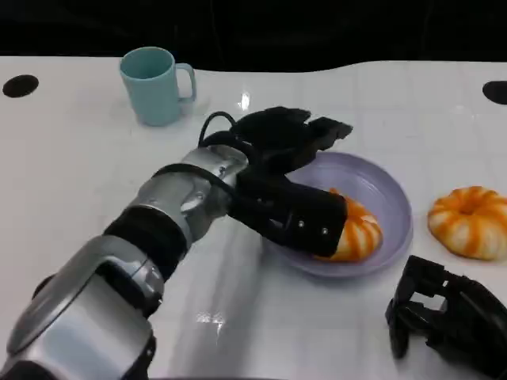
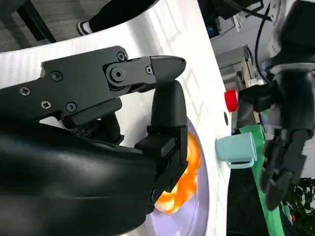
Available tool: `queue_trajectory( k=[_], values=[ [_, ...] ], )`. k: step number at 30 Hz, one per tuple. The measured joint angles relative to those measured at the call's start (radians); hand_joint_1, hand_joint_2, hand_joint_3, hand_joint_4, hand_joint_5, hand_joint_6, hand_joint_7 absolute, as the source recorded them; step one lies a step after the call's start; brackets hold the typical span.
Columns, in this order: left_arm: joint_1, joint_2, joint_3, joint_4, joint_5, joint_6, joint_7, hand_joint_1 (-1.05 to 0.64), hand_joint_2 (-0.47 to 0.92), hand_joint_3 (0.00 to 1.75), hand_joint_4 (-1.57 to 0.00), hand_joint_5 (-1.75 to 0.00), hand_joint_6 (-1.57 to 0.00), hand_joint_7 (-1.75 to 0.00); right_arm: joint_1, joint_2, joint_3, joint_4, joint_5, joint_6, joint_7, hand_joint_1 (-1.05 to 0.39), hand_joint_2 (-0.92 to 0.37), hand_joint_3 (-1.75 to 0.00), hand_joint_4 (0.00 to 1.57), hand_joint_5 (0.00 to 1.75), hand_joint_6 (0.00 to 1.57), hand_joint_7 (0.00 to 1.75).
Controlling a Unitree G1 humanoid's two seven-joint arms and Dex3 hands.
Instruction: Grasp the bread from the table and place it into the plate.
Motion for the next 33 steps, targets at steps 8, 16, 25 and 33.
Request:
queue_trajectory(
  k=[8, 16, 25, 33],
  values=[
    [0.154, 0.070, 0.086, -0.160, -0.145, -0.054, -0.102, -0.94, 0.92, 0.59, -0.18, -0.11, -0.15, -0.17, 0.000, -0.003, 0.003, -0.008, -0.021, 0.003, -0.011, -0.60, -0.92, -0.22, 0.71, 1.75, 0.60, 1.65],
    [0.400, 0.056, 0.324, -0.286, -0.583, -0.231, -0.274, -0.77, 0.92, 0.46, -0.50, -0.31, -0.46, -0.25, -0.001, -0.004, -0.003, -0.012, -0.018, 0.022, -0.010, -0.60, -0.92, -0.20, 0.72, 1.75, 0.61, 1.64],
    [0.578, -0.006, 0.449, -0.366, -0.853, -0.295, -0.441, -0.71, 0.92, 0.43, -0.48, -1.10, -0.66, -0.47, -0.003, -0.004, -0.004, -0.012, -0.024, 0.028, -0.011, -0.61, -0.92, -0.21, 0.71, 1.75, 0.61, 1.62],
    [0.596, -0.017, 0.481, -0.378, -0.864, -0.295, -0.477, -0.73, 0.92, 0.44, -0.48, -1.24, -0.61, -0.69, -0.003, -0.004, -0.004, -0.012, -0.028, 0.027, -0.012, -0.61, -0.92, -0.21, 0.71, 1.75, 0.62, 1.62]
  ],
)
